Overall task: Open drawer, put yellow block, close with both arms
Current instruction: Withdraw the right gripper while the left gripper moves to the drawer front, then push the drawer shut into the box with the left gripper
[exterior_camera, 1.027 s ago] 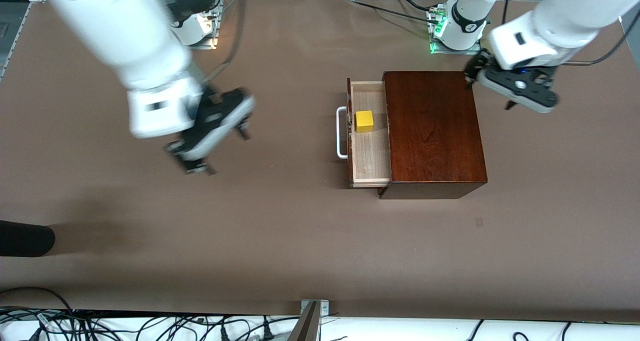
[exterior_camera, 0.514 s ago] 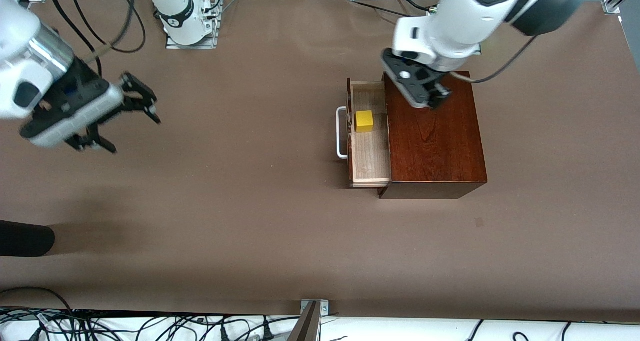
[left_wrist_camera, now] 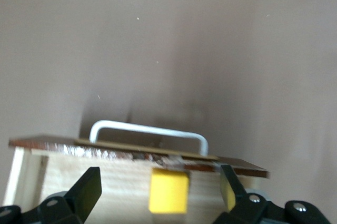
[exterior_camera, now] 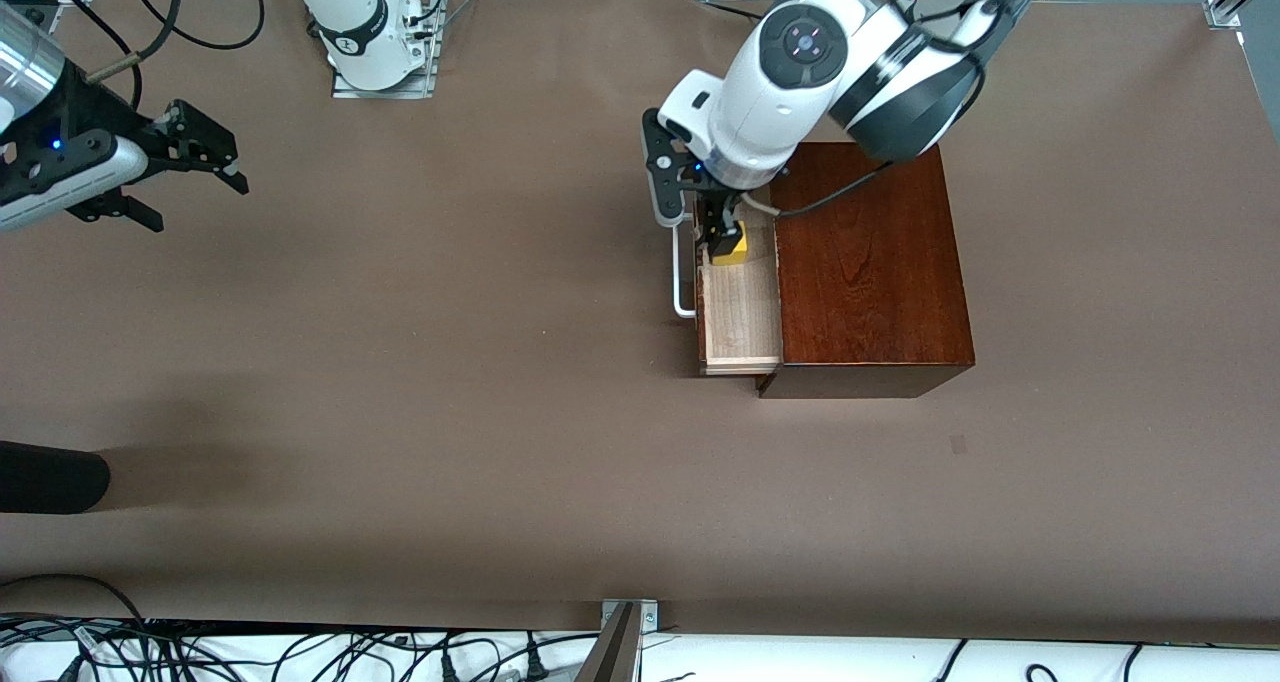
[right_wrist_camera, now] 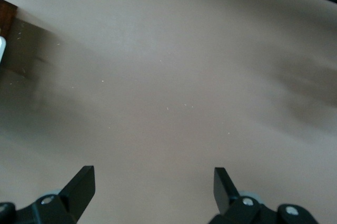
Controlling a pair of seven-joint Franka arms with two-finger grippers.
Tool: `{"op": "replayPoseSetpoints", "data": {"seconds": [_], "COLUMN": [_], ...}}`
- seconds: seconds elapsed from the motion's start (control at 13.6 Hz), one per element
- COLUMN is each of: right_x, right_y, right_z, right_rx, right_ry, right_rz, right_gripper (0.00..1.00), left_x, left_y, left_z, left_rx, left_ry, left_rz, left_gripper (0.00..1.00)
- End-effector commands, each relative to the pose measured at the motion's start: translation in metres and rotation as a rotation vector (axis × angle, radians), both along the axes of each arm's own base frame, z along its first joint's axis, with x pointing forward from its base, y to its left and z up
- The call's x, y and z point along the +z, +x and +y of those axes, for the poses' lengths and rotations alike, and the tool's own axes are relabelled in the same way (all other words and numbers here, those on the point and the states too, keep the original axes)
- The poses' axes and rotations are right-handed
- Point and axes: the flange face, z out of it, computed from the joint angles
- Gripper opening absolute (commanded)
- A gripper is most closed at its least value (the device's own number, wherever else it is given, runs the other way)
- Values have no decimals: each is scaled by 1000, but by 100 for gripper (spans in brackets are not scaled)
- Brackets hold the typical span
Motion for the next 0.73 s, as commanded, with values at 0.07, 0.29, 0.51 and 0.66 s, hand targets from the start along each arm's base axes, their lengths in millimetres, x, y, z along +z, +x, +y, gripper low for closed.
{"op": "replayPoseSetpoints", "data": {"seconds": [0.07,0.29,0.51,0.66], "right_x": [5,5,3,3], "right_y": [-6,-10,-9,-9], "right_z": [6,23,22,23], "right_rx": [-50,-73,-112,-105], "right_ry": [-37,-114,-120,-131], "right_rz": [-12,-8,4,3], "right_gripper": [100,100,100,100], "left_x": [-44,-72,-110,-132], "left_y": [-24,-38,-28,-24], "left_z": [-59,-83,-78,-78], "left_rx": [-206,-220,-233,-220], "left_ry": [96,150,189,216], "left_rz": [-134,-198,-199,-237], "left_gripper": [100,100,100,100]}}
